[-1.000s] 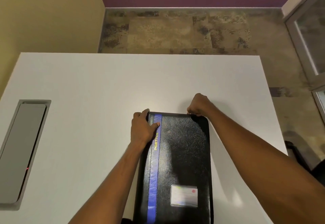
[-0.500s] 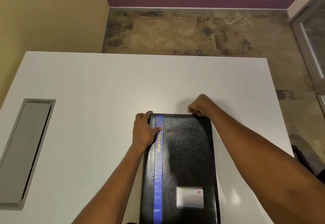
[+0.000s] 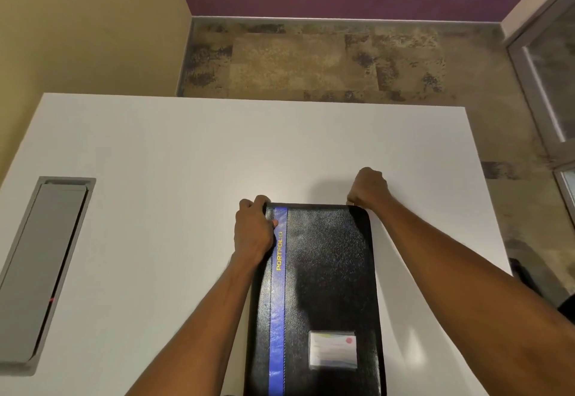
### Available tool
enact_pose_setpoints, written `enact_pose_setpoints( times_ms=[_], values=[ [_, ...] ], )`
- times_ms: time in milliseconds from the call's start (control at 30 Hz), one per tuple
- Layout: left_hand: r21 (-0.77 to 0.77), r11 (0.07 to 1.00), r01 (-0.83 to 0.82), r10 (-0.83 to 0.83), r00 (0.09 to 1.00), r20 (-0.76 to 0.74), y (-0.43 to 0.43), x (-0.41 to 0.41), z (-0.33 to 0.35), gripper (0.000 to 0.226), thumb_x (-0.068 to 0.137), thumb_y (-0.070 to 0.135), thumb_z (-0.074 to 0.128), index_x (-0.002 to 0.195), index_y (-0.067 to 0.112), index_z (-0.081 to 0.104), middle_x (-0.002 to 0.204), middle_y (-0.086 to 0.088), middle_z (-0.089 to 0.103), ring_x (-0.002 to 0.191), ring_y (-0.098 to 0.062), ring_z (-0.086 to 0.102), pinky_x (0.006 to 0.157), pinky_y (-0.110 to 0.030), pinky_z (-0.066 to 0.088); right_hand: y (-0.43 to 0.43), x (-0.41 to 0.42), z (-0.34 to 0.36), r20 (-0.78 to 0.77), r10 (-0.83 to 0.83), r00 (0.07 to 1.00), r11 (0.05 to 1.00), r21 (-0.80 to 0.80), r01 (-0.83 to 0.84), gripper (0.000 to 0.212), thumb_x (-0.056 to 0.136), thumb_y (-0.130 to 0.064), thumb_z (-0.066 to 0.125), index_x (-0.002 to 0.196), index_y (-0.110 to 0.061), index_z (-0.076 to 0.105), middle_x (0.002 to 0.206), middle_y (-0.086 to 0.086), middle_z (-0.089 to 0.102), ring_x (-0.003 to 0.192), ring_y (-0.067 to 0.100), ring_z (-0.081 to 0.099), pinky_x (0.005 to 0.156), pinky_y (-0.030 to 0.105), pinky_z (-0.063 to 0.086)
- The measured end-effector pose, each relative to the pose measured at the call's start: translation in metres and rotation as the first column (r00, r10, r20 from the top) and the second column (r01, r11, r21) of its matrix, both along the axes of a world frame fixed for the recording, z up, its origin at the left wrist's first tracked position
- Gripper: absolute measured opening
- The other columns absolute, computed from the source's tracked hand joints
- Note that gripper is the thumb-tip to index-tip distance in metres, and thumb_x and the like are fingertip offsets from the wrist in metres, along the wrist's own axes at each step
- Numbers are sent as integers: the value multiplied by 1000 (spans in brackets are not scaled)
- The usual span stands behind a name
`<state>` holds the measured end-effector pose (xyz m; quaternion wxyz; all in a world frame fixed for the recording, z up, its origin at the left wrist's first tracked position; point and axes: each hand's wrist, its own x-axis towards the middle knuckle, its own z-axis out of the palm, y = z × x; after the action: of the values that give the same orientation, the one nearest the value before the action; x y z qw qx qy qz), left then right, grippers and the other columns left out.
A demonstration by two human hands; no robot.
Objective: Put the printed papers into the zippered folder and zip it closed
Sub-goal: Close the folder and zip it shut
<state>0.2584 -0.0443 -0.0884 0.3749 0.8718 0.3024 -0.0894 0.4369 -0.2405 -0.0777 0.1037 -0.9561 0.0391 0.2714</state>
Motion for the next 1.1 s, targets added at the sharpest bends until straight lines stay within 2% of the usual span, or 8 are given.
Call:
enact_pose_setpoints(
  times_ms=[167, 267, 467, 567, 667, 833, 1033, 1100],
  values=[
    [-22, 999, 26, -26, 999, 27, 2, -1, 1, 49, 88, 11, 77, 133, 20, 61, 119, -9, 51, 106, -29, 59, 88, -29, 45, 23, 1, -1, -203, -212, 956, 926, 272, 263, 28, 78, 3, 80, 102, 14, 69, 89, 23, 77, 78, 30, 78, 80, 41, 65],
    [-55, 997, 62, -59, 997, 50, 0, -1, 3, 55, 87, 9, 76, 138, 18, 61, 125, -10, 53, 112, -27, 59, 90, -25, 40, 47, -9, 0, -258, -219, 941, 893, 337, 300, 22, 78, 5, 79, 95, 16, 70, 76, 21, 75, 55, 23, 70, 75, 42, 66],
    [-39, 996, 79, -77, 996, 54, -2, 2, 2, 60, 85, 11, 78, 142, 14, 59, 130, -15, 56, 118, -31, 57, 97, -32, 43, 91, -26, 4, -224, -190, 956, 889, 374, 264, 21, 76, 6, 77, 94, 12, 70, 79, 23, 76, 76, 31, 79, 77, 47, 66],
    [-43, 997, 60, -57, 997, 60, -2, 3, -1, 59, 84, 12, 79, 140, 15, 61, 128, -13, 58, 115, -29, 58, 91, -27, 40, 109, -32, 7, -181, -159, 970, 902, 372, 218, 18, 74, 1, 76, 90, 6, 71, 78, 18, 74, 76, 29, 77, 73, 38, 64],
    [-47, 998, 42, -38, 997, 70, -3, 3, -2, 55, 83, 13, 79, 136, 18, 64, 121, -11, 58, 108, -27, 60, 86, -26, 39, 128, -41, 11, -142, -125, 982, 918, 359, 169, 9, 73, -3, 74, 77, -6, 67, 70, 9, 68, 71, 25, 71, 61, 27, 52],
    [-53, 998, 30, -25, 996, 88, -1, 1, -5, 50, 80, 12, 79, 128, 20, 66, 111, -7, 58, 100, -24, 59, 80, -27, 38, 141, -52, 3, -152, -127, 980, 912, 371, 176, 28, 73, 0, 72, 62, -11, 48, 67, 7, 59, 64, 26, 60, 57, 27, 46],
    [-58, 998, 2, 3, 997, 79, 3, -5, -4, 50, 80, 16, 80, 128, 22, 66, 109, 0, 53, 100, -21, 57, 81, -24, 36, 136, -55, -1, -130, -38, 991, 935, 344, 81, 30, 79, -4, 69, 62, -12, 46, 65, 4, 54, 64, 25, 55, 46, 22, 30],
    [-65, 998, -11, 16, 997, 71, 2, -6, -2, 54, 82, 14, 80, 134, 19, 64, 112, -2, 53, 107, -25, 59, 85, -25, 37, 129, -53, 1, -118, 2, 993, 936, 351, 39, 14, 81, 0, 66, 70, -5, 59, 78, 10, 66, 78, 28, 64, 52, 24, 43]
  ],
)
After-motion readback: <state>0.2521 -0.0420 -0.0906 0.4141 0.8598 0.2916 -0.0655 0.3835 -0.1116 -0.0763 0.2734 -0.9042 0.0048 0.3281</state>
